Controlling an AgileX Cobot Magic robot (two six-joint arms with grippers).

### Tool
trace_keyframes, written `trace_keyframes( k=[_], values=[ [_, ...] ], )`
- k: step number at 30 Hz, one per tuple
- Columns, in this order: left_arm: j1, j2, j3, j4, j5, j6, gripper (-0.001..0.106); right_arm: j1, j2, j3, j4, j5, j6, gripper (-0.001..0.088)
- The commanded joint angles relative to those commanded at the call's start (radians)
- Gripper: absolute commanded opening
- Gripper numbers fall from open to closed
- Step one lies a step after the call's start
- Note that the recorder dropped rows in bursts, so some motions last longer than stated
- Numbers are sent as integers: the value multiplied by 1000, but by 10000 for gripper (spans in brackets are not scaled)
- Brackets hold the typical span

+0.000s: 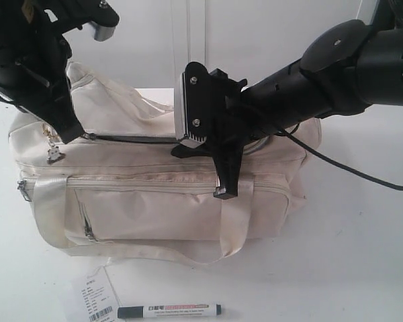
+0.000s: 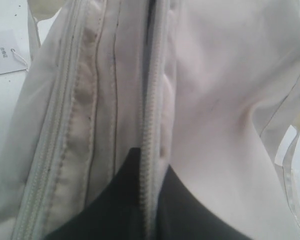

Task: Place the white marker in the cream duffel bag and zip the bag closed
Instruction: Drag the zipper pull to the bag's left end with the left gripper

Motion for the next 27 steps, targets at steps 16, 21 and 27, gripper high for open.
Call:
trace_keyframes(
  k=[16, 21, 27],
  values=[
    [71, 0, 0, -33, 0, 16, 0, 0, 0, 0, 0, 0, 2, 0],
    [71, 0, 0, -33, 0, 21, 0, 0, 0, 0, 0, -2, 22, 0],
    [123, 0, 0, -52, 0, 21, 0, 0, 0, 0, 0, -2, 22, 0]
  ],
)
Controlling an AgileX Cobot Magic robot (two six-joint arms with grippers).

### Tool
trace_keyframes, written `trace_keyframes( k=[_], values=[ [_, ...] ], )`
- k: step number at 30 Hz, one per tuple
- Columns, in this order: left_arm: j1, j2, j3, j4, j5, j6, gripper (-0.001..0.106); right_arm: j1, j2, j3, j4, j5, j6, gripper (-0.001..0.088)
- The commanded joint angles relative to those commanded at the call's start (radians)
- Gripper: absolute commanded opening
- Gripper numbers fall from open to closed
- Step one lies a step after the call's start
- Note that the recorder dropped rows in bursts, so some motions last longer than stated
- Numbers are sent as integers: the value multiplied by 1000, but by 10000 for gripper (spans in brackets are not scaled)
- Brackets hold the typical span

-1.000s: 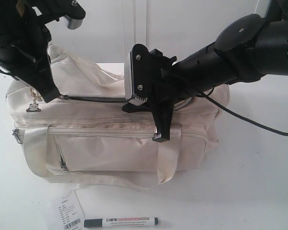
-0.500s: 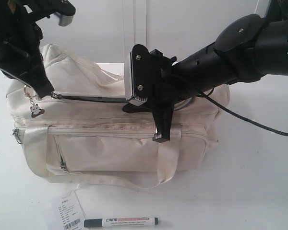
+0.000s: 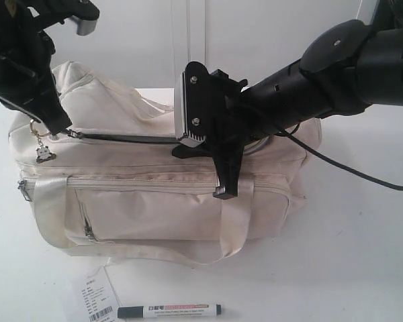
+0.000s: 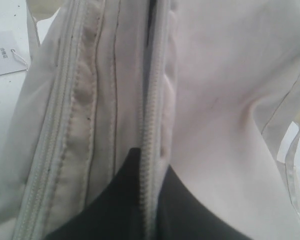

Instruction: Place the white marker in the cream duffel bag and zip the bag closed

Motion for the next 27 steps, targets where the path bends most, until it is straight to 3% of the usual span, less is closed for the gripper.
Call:
trace_keyframes(
  k=[18, 27],
  values=[
    [74, 0, 0, -21, 0, 5, 0, 0, 0, 0, 0, 0, 0, 0],
    [74, 6, 2, -79, 0, 55, 0, 0, 0, 0, 0, 2, 0, 36]
  ],
)
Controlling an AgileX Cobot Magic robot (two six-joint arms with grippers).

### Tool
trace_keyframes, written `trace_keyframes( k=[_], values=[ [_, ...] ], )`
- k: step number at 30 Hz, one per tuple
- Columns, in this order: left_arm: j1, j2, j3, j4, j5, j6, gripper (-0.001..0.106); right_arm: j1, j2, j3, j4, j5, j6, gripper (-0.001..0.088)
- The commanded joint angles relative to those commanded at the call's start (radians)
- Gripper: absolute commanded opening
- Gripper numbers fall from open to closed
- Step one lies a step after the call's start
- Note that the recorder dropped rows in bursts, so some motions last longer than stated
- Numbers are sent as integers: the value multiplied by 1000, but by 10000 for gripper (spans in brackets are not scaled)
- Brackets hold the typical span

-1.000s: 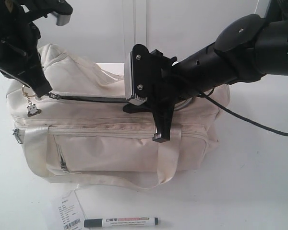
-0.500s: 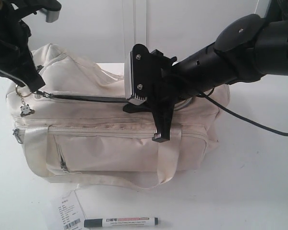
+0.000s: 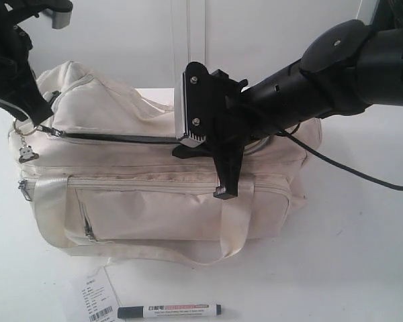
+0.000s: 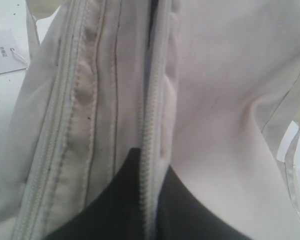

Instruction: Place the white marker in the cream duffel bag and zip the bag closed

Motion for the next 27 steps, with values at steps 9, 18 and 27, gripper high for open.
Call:
trace_keyframes(
  k=[9, 18, 27],
  values=[
    [2, 27, 0, -54, -48, -4, 0, 0, -21, 0, 0, 0, 42, 551],
    [2, 26, 0, -114, -70, 0, 0, 0, -139, 0, 81, 35, 296, 670],
    [2, 26, 0, -114, -70, 24, 0, 65, -126, -1, 137, 45, 523, 669]
  ],
)
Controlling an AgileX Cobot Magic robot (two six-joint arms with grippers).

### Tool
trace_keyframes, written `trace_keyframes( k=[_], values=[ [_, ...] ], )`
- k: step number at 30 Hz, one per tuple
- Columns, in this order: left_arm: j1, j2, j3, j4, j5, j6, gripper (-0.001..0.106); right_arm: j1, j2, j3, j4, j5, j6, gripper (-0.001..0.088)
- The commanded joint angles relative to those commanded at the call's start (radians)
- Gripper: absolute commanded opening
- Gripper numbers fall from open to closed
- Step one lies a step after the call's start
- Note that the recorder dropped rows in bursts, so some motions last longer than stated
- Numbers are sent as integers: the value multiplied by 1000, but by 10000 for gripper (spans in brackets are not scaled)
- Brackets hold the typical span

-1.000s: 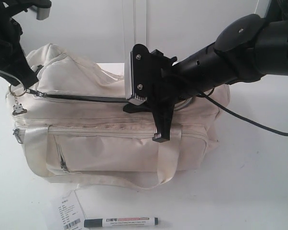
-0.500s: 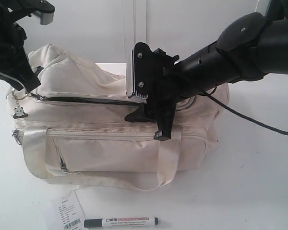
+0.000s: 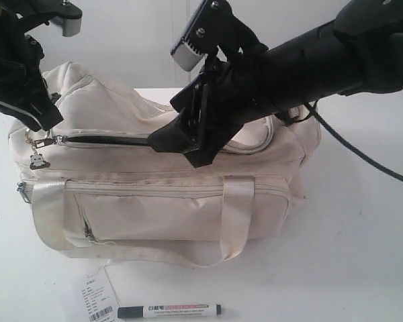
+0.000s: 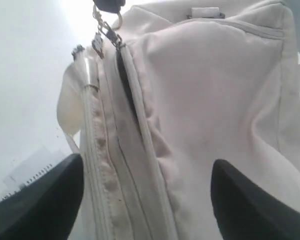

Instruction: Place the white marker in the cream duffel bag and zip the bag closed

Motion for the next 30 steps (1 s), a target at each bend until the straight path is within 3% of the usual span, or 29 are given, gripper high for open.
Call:
trace_keyframes(
  k=[6, 17, 24, 30],
  values=[
    [0, 0, 0, -3, -7, -4, 0, 63, 47, -51, -13, -29, 0, 669],
    [0, 0, 0, -1, -9, -2, 0, 124, 181, -185, -93, -66, -19, 656],
    [0, 0, 0, -1, -9, -2, 0, 126, 221, -185, -115, -127, -73, 654],
    [0, 0, 0, -3, -9, -4, 0, 126, 242, -185, -115, -134, -133, 580]
  ],
)
